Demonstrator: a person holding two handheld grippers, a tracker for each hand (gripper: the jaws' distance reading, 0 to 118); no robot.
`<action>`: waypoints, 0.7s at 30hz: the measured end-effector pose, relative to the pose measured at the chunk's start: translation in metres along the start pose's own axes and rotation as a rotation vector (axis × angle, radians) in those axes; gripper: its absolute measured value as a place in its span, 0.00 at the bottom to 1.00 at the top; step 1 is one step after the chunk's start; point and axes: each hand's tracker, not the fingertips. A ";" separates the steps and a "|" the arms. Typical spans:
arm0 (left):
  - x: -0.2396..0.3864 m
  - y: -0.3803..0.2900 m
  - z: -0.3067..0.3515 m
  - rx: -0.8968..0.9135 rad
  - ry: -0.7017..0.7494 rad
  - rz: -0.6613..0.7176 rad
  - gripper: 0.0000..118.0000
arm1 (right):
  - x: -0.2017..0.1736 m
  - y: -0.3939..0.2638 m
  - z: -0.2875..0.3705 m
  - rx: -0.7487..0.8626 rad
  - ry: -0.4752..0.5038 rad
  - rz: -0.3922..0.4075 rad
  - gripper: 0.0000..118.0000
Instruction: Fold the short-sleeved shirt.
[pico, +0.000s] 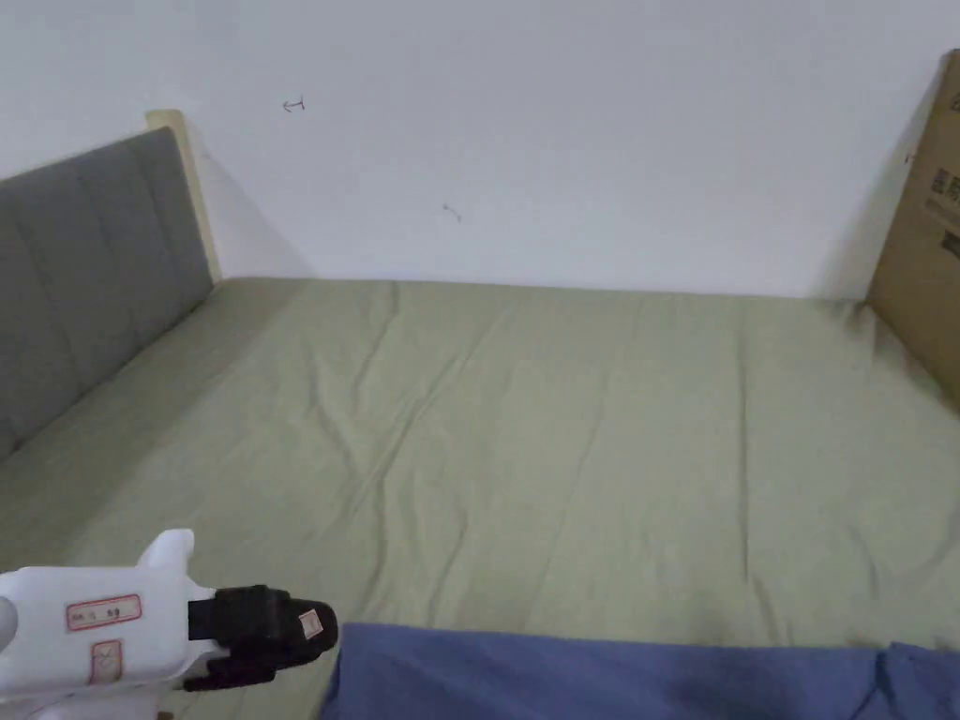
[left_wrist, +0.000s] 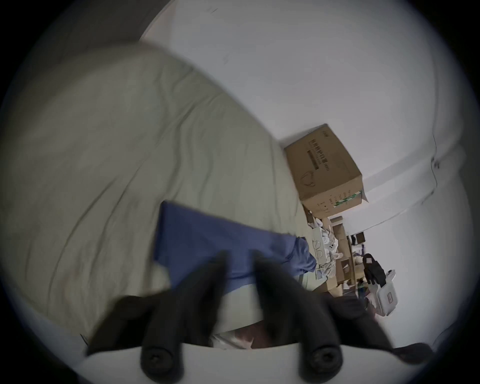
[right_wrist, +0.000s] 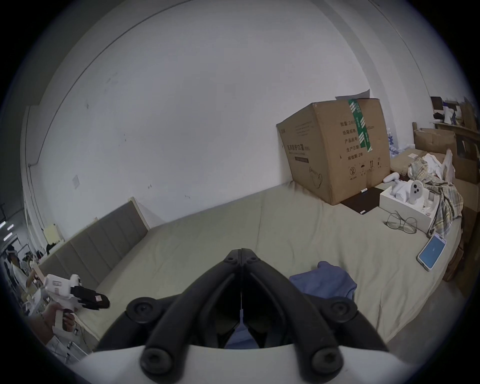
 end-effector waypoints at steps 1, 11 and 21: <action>-0.008 -0.002 -0.012 -0.010 0.018 0.008 0.41 | -0.004 -0.001 -0.004 -0.020 -0.002 0.012 0.00; -0.096 0.006 -0.123 -0.159 -0.204 0.219 1.00 | -0.029 -0.003 -0.039 -0.166 -0.019 0.065 0.00; -0.088 -0.019 -0.172 -0.097 -0.228 0.277 0.04 | -0.047 -0.013 -0.064 -0.275 0.018 0.069 0.00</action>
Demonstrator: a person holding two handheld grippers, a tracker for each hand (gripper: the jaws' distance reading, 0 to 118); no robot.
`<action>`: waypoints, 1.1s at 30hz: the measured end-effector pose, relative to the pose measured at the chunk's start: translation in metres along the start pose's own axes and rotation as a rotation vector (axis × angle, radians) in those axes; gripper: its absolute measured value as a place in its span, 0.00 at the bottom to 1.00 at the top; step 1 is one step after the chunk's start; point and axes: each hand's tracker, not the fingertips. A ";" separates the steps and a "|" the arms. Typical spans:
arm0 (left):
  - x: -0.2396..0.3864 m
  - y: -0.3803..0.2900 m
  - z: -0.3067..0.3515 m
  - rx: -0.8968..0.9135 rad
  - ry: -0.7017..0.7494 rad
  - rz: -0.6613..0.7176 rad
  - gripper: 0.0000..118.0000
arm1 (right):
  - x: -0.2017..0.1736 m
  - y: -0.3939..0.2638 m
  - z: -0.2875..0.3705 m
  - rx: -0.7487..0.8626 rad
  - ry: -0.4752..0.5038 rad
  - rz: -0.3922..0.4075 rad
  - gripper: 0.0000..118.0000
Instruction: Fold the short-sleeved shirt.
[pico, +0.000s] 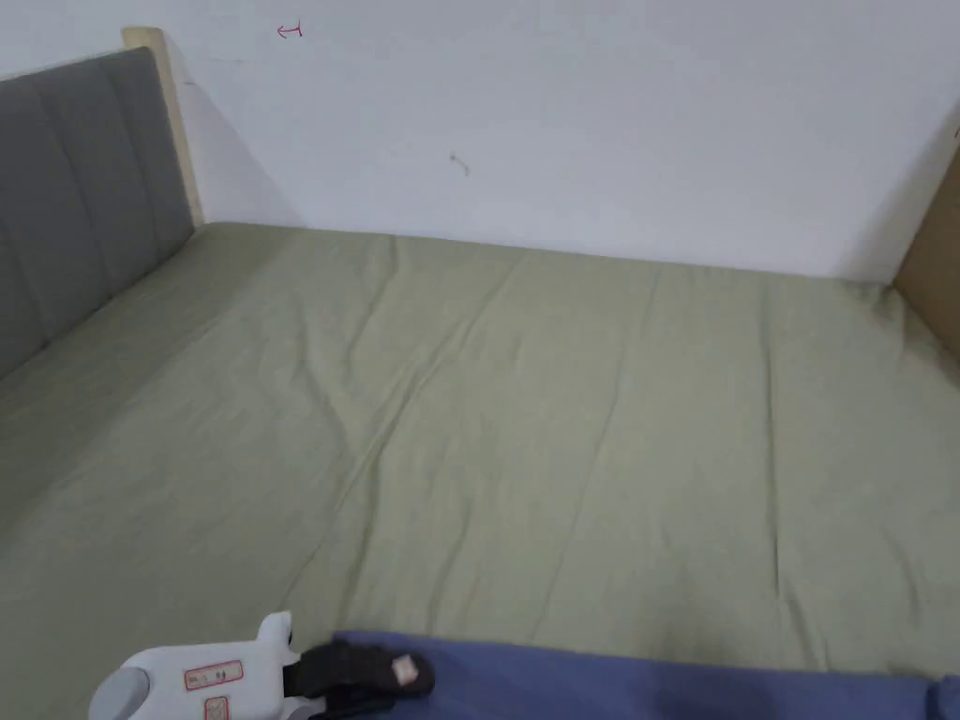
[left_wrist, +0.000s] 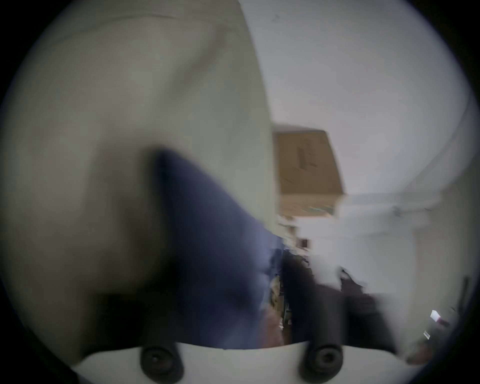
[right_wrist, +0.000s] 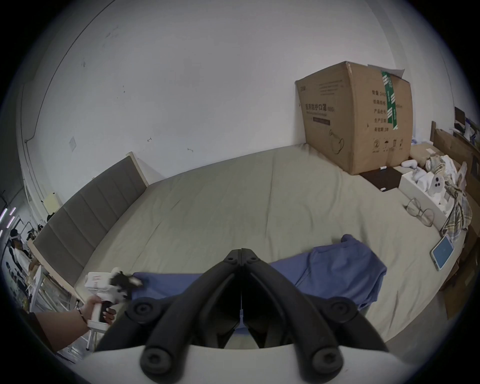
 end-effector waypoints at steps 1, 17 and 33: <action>-0.013 -0.001 -0.006 0.007 0.227 0.006 0.04 | 0.000 -0.001 0.000 -0.006 0.009 0.002 0.00; 0.135 -0.023 0.111 0.140 0.909 -0.560 0.04 | 0.020 -0.027 0.014 -0.059 0.070 -0.050 0.00; 0.247 -0.068 -0.039 -0.015 0.373 -0.622 0.95 | 0.064 -0.030 0.042 -0.036 0.037 -0.112 0.00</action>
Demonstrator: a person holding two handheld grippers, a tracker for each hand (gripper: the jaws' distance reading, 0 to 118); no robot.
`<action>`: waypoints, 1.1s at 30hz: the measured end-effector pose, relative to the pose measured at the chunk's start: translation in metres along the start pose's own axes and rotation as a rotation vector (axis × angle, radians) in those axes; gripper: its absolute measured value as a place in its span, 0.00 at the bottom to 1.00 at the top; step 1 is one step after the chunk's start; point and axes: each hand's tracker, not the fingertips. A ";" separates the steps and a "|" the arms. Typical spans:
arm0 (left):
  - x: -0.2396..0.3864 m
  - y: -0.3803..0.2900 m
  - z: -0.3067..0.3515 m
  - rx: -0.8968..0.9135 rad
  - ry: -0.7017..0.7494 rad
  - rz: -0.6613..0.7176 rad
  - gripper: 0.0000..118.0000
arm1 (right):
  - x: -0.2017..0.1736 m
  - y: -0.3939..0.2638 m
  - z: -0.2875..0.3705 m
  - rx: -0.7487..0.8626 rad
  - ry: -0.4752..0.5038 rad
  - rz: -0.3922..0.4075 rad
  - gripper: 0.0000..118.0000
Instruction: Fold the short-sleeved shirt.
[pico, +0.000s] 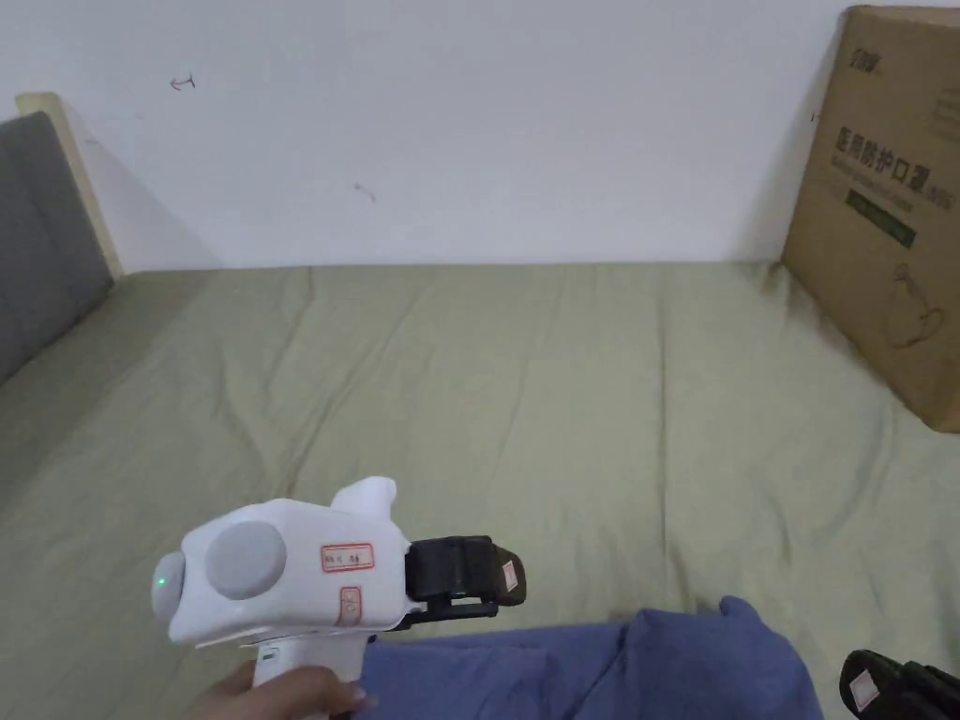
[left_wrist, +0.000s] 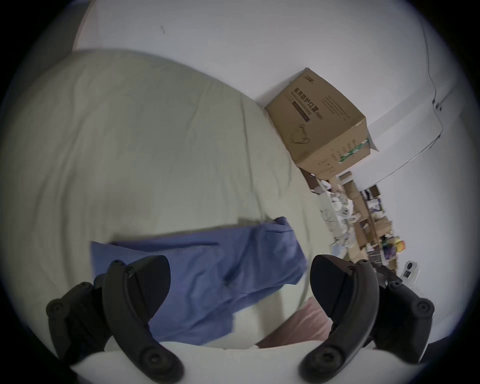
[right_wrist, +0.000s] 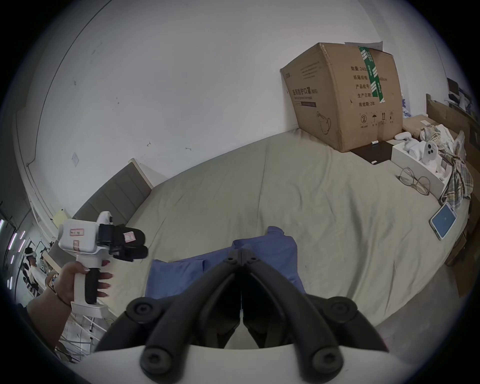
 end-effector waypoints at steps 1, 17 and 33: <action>-0.003 -0.002 0.006 0.004 0.049 -0.009 0.92 | 0.002 -0.001 -0.003 -0.008 0.003 -0.003 0.00; -0.012 -0.077 -0.146 -0.278 0.133 -0.054 0.01 | 0.007 -0.005 -0.015 -0.062 0.001 0.014 0.00; -0.119 -0.054 0.001 0.006 -0.182 0.291 0.70 | -0.004 -0.002 -0.029 -0.102 0.024 0.042 0.00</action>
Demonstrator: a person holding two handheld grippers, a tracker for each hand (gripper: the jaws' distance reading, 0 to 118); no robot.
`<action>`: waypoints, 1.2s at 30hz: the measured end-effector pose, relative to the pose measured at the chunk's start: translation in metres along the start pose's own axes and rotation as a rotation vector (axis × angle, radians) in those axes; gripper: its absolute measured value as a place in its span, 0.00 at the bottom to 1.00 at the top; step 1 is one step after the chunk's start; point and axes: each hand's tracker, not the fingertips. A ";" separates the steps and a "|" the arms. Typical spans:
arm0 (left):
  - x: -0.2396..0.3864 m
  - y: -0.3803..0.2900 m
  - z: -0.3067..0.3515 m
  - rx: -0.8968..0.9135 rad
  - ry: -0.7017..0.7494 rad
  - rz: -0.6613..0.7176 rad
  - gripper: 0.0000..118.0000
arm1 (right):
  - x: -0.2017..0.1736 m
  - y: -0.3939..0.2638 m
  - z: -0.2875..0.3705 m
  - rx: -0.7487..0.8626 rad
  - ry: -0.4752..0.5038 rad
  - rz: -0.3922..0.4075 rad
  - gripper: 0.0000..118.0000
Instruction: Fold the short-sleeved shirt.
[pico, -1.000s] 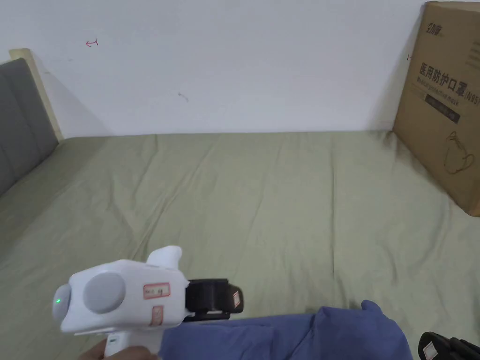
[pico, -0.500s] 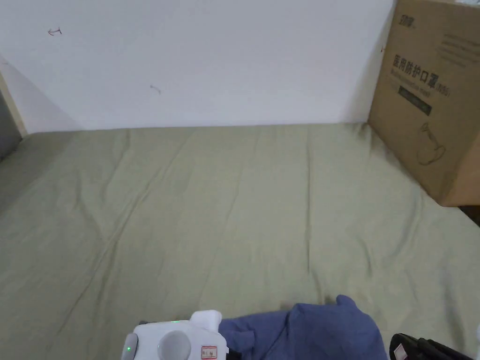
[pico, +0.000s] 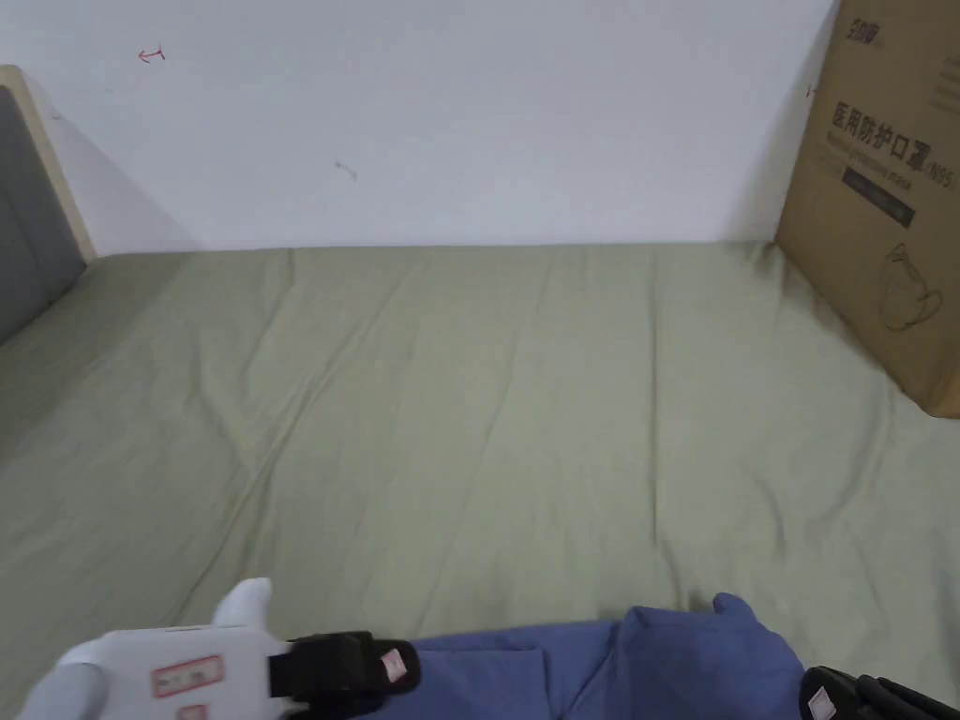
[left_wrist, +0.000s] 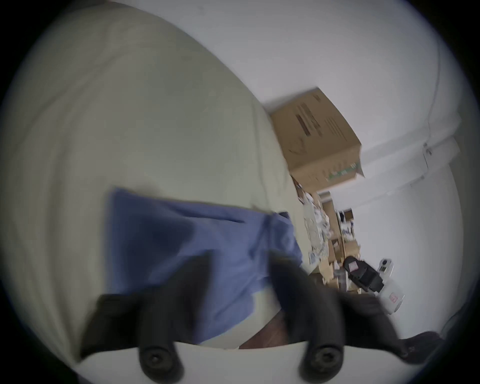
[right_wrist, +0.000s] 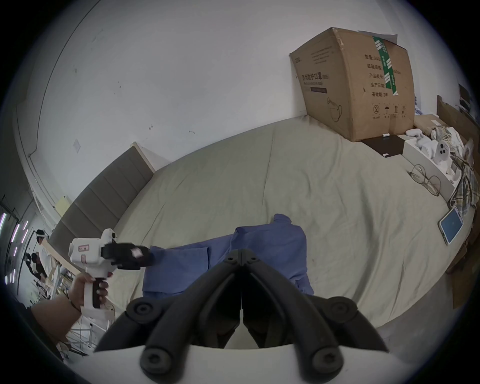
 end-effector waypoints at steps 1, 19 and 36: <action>-0.015 0.004 0.010 0.002 0.000 0.041 0.79 | -0.002 -0.001 -0.002 -0.008 -0.002 0.006 0.00; -0.080 0.001 -0.091 -0.223 -0.483 0.348 1.00 | -0.054 -0.004 -0.032 -0.111 0.017 0.068 0.00; 0.009 0.014 0.029 -0.052 0.723 -0.295 0.05 | -0.037 -0.002 -0.017 -0.078 0.040 0.018 0.00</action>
